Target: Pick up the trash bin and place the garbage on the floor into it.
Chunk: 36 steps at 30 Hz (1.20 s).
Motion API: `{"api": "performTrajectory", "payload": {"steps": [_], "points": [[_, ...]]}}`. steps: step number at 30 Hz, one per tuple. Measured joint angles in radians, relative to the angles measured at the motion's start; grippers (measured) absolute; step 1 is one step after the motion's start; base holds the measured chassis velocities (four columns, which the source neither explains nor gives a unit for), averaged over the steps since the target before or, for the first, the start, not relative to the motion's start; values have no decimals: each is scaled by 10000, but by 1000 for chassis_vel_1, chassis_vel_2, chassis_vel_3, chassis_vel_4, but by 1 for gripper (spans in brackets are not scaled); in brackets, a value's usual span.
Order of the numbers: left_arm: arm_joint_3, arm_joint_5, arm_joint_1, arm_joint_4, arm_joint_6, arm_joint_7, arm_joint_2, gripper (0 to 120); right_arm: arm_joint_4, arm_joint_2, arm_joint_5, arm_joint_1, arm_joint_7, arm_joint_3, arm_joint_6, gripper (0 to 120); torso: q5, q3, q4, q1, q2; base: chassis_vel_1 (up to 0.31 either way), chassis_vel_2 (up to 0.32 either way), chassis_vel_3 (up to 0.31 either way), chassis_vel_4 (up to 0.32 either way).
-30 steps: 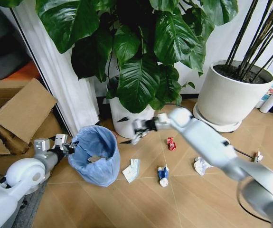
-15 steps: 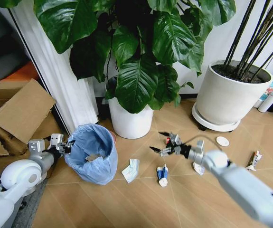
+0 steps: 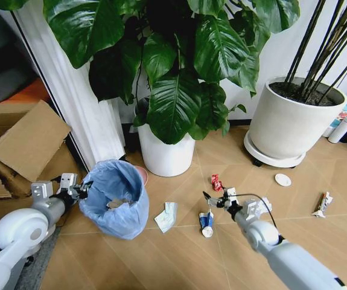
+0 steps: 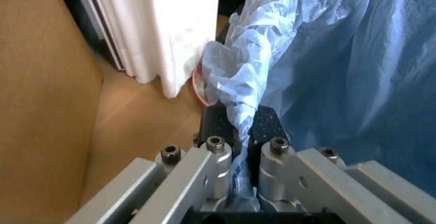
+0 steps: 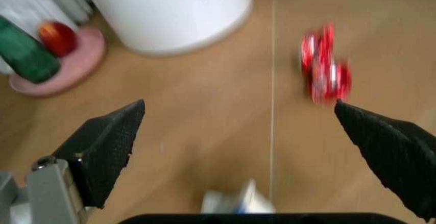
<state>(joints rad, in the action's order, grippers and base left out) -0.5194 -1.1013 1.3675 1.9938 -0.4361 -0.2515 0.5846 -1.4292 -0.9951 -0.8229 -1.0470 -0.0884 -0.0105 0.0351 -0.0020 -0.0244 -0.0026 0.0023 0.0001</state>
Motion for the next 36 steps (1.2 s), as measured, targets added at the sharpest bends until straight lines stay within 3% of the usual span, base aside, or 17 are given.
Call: {"api": "performTrajectory", "payload": {"steps": [10, 22, 26, 29, 33, 34, 36], "points": [[-394, 8, 514, 186, 0, 9, -67, 0, 386, -429, -873, -357, -744, -335, 616, 100, -1, 0, 0, 0, 0, 0, 0, 0, 0], [-660, 31, 775, 242, 0, 39, -84, 0, 999, -1072, -906, 21, -921, -857, 862, 100, 0, 0, 1, 0, -1, 0, 0, 0, 0], [-730, 35, 842, 255, 4, 49, -85, 0, 1136, -1235, -1017, 166, -1268, -991, 1064, 92, 0, 0, 1, 0, -2, 0, 0, 0, 0], [-748, 45, 858, 266, 7, 49, -60, 0, 1208, -1329, -1092, 270, -1633, -1090, 1254, 77, -1, 0, 0, 0, -2, 0, 0, 0, 0], [-773, 46, 871, 274, 7, 49, -52, 0, 1245, -1360, -1097, 307, -1755, -1114, 1312, 68, 0, 0, 0, 0, -2, 0, 0, 0, 0], [-811, 46, 882, 278, 7, 49, -50, 0, 1240, -1350, -1132, 328, -1897, -1127, 1411, 60, 1, 0, 1, 0, -2, 0, 0, 0, 0], [-848, 46, 891, 284, 9, 47, -44, 0, 1178, -1288, -1176, 328, -2029, -1138, 1496, 55, 1, -1, 0, 1, -2, 0, 0, 0, 0]]}}
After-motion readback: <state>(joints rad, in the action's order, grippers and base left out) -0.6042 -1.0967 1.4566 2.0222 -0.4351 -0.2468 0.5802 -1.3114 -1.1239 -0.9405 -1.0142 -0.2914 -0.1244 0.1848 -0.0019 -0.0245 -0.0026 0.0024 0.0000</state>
